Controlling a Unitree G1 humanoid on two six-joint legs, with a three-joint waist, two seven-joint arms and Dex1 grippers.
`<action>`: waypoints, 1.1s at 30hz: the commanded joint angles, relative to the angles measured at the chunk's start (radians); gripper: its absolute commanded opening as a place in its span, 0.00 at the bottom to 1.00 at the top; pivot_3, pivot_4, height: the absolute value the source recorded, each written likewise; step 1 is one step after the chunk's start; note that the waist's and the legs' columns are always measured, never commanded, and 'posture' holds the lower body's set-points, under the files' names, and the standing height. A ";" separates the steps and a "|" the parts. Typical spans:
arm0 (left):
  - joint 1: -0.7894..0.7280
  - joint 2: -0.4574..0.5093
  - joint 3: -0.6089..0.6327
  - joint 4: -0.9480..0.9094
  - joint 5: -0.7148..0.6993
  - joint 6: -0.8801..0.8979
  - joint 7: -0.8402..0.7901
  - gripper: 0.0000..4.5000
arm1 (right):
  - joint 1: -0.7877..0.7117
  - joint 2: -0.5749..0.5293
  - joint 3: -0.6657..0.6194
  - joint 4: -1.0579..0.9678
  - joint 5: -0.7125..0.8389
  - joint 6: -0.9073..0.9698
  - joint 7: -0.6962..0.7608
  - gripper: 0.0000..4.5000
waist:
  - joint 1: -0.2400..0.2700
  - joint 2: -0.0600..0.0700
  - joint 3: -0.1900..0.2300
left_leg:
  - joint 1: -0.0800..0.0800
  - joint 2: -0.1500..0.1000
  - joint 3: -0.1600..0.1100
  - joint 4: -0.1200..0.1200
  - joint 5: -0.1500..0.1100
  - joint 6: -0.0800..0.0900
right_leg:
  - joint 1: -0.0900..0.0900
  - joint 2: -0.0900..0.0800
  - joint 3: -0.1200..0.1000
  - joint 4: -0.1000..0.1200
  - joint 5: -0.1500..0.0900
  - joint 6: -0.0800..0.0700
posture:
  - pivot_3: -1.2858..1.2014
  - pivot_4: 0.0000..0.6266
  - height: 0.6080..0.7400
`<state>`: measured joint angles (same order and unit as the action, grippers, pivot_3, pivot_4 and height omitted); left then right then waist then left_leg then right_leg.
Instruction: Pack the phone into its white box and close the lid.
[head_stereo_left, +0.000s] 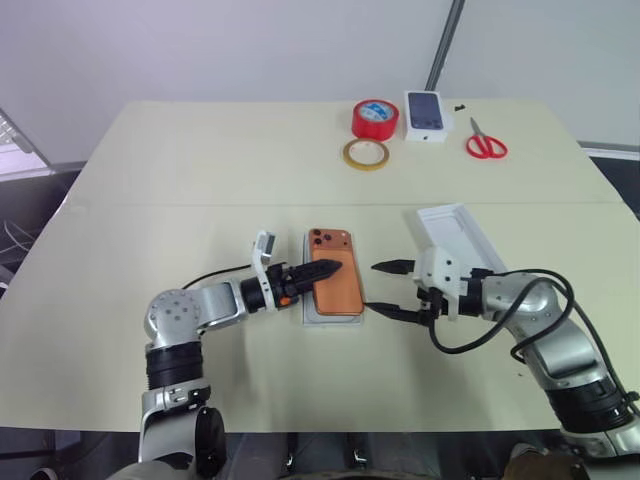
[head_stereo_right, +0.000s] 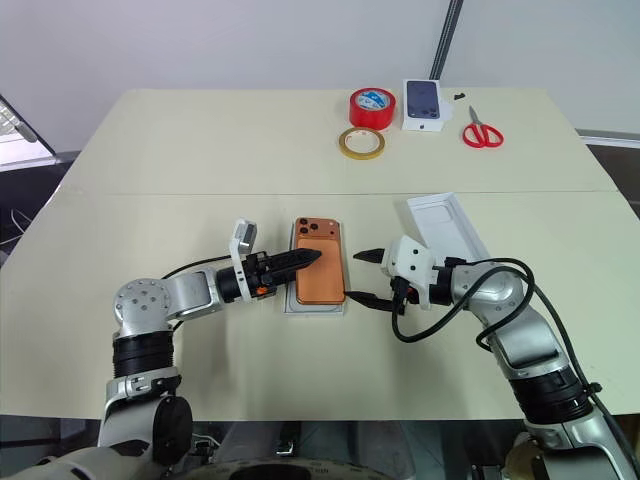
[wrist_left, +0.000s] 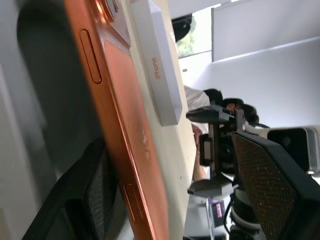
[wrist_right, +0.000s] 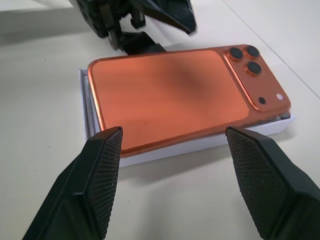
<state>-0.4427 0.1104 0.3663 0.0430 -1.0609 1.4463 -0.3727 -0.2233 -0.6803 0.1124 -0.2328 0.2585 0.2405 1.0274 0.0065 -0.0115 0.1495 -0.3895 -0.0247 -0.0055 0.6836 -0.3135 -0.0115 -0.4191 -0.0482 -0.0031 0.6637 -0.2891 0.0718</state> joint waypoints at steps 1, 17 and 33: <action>0.012 0.040 -0.002 -0.065 -0.032 0.012 -0.012 0.83 | -0.023 0.015 0.004 -0.004 0.001 -0.024 -0.005 0.77 | 0.001 0.000 0.000 | 0.000 0.000 0.000 0.000 0.000 0.000 | 0.000 0.000 0.000 0.000 0.000 0.000 | 0.52 0.24 1.00; 0.009 0.213 -0.016 -0.141 -0.013 -0.062 -0.063 0.83 | -0.055 0.034 0.010 0.030 -0.014 -0.031 -0.010 0.77 | 0.001 0.000 0.000 | 0.000 0.000 0.000 0.000 0.000 0.000 | 0.000 0.000 0.000 0.000 0.000 0.000 | 0.52 0.24 1.00; 0.027 0.425 -0.602 -0.103 0.676 -0.856 -0.370 0.00 | -0.098 0.044 0.097 0.220 -0.266 -0.215 -0.155 0.00 | 0.001 0.001 0.000 | -0.001 0.000 0.000 -0.001 0.000 0.000 | -0.001 -0.001 0.000 -0.002 0.000 0.000 | 0.52 0.24 1.00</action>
<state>-0.4198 0.5322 -0.2175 -0.0501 -0.4206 0.6547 -0.7077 -0.3055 -0.6327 0.2072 -0.0085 0.0162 0.0564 0.8837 0.0074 -0.0109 0.1499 -0.3908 -0.0245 -0.0053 0.6826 -0.3135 -0.0113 -0.4201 -0.0487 -0.0031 0.6621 -0.2893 0.0714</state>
